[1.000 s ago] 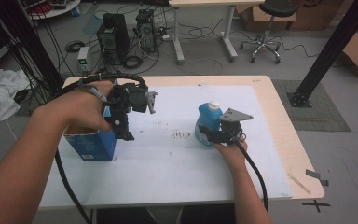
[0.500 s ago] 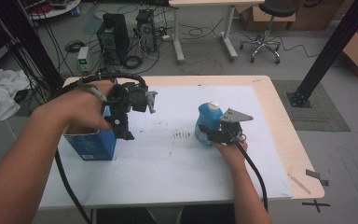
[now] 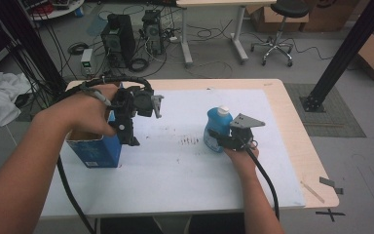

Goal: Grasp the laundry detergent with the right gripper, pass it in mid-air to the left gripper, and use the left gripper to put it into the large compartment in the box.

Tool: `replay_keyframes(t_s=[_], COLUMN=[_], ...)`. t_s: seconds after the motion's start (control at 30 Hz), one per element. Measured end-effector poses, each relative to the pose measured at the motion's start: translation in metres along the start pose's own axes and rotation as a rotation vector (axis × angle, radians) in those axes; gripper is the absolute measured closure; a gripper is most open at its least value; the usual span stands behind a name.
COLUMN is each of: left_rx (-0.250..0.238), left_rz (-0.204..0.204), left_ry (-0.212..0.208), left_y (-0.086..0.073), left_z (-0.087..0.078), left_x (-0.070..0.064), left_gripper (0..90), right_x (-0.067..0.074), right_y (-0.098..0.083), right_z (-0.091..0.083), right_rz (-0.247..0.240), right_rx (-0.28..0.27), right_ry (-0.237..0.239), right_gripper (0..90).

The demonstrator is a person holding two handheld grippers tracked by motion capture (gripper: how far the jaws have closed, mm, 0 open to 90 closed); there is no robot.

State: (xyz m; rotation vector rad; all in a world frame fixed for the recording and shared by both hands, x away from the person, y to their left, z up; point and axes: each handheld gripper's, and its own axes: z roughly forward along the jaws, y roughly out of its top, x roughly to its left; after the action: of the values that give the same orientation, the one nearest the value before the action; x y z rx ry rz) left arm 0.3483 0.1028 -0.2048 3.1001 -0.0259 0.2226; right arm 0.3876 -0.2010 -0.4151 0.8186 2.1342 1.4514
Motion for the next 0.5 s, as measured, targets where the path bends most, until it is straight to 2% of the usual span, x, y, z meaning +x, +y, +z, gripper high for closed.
replay_keyframes(t_s=[0.13,0.23,0.33,0.37,0.4,0.5], left_rx=[0.001,0.0,0.001,0.001,0.003,-0.003], left_rz=[0.002,0.004,0.007,0.007,0.003,0.007], left_ry=[0.0,-0.001,-0.003,-0.003,-0.002,0.0], left_y=[0.001,0.002,0.003,0.003,0.005,0.007], left_z=[0.0,0.0,-0.001,-0.001,-0.002,-0.005], left_x=[0.0,-0.001,0.0,0.0,0.0,-0.001], left_gripper=[0.3,0.3,0.3,0.3,0.3,0.3], right_x=[-0.002,-0.008,-0.011,-0.011,-0.011,-0.01], right_y=[0.001,0.004,0.015,0.015,0.028,0.043], right_z=[-0.001,-0.006,-0.016,-0.016,-0.024,-0.032], right_rz=[0.003,0.043,0.024,0.024,-0.016,-0.065], right_rx=[0.009,-0.004,-0.035,-0.035,-0.036,-0.022], right_ry=[0.015,0.075,0.116,0.116,0.146,0.18], right_gripper=[45.8,46.8,47.0,47.0,47.2,47.2])
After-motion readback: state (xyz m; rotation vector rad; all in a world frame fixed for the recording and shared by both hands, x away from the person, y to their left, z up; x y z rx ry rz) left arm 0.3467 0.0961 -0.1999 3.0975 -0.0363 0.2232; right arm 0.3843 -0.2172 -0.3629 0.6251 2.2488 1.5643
